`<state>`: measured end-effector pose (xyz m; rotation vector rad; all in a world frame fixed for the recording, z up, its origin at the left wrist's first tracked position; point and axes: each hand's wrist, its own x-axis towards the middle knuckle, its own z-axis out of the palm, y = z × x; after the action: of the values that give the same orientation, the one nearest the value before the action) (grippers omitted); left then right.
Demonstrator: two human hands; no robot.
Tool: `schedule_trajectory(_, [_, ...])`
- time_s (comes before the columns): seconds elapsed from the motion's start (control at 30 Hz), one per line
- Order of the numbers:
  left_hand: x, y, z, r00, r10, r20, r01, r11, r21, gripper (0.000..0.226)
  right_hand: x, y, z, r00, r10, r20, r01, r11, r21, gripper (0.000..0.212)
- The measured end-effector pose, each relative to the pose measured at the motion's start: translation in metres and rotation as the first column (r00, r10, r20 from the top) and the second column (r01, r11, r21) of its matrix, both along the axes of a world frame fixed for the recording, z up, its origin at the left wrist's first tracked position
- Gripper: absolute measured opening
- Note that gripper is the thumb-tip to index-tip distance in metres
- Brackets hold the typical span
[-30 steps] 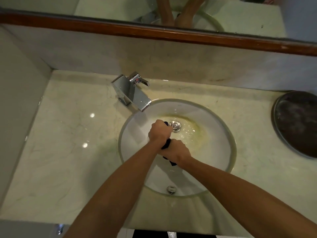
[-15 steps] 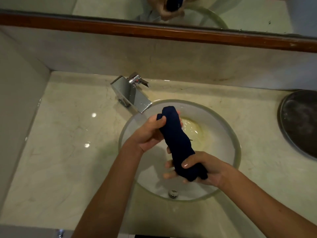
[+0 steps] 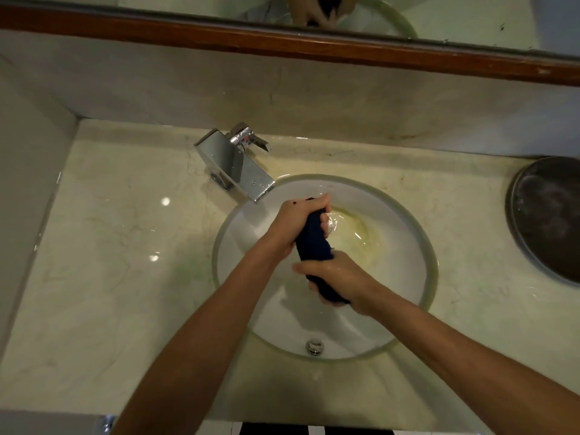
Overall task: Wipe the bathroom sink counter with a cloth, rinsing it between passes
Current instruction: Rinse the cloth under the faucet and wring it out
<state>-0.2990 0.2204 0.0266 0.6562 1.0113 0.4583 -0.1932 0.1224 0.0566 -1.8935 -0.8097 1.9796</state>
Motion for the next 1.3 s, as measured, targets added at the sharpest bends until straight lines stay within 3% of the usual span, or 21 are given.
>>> schedule_trajectory(0.1, [0.006,0.009,-0.037,0.937,-0.014,-0.35,0.06,0.991,0.12,0.029,-0.013,0.013,-0.048,0.973,-0.024,0.23,0.007,0.997,0.074,0.018])
schedule_trajectory(0.23, [0.014,0.015,-0.073,0.734,-0.061,-0.676,0.185,0.976,0.113,0.032,-0.025,0.017,-0.085,0.935,-0.005,0.355,-0.021,0.997,0.069,0.018])
schedule_trajectory(0.37, [0.022,0.008,-0.068,0.598,-0.06,-0.799,0.29,0.946,0.146,0.03,-0.03,0.016,-0.098,0.899,-0.007,0.438,-0.024,0.998,0.065,0.023])
schedule_trajectory(0.6, [0.029,-0.01,-0.071,0.494,-0.06,-0.867,0.403,0.9,0.167,0.031,-0.029,0.005,-0.108,0.848,0.072,0.525,-0.119,0.991,0.055,0.024])
schedule_trajectory(0.73, [0.032,-0.01,-0.071,0.586,-0.016,-0.81,0.311,0.928,0.206,0.023,-0.021,0.003,-0.105,0.811,0.096,0.577,-0.165,0.984,0.068,0.027])
schedule_trajectory(0.87, [0.014,0.0,-0.047,0.778,0.22,-0.589,0.054,0.91,0.412,0.035,0.018,0.017,-0.075,0.617,-0.026,0.787,-0.226,0.951,0.209,0.031])
schedule_trajectory(1.0, [0.005,-0.02,-0.03,0.867,0.245,-0.435,-0.138,0.955,0.265,0.042,0.044,0.03,-0.04,0.619,-0.222,0.753,-0.133,0.916,0.379,0.029])
schedule_trajectory(1.17, [0.02,-0.025,0.009,0.939,0.309,-0.149,-0.285,0.944,0.164,0.031,0.049,0.017,-0.012,0.554,-0.267,0.788,-0.291,0.825,0.484,0.032])
schedule_trajectory(1.3, [0.024,-0.024,0.044,0.94,0.337,-0.054,-0.337,0.941,0.019,0.05,0.051,-0.004,-0.001,0.562,-0.367,0.742,-0.291,0.751,0.592,0.037])
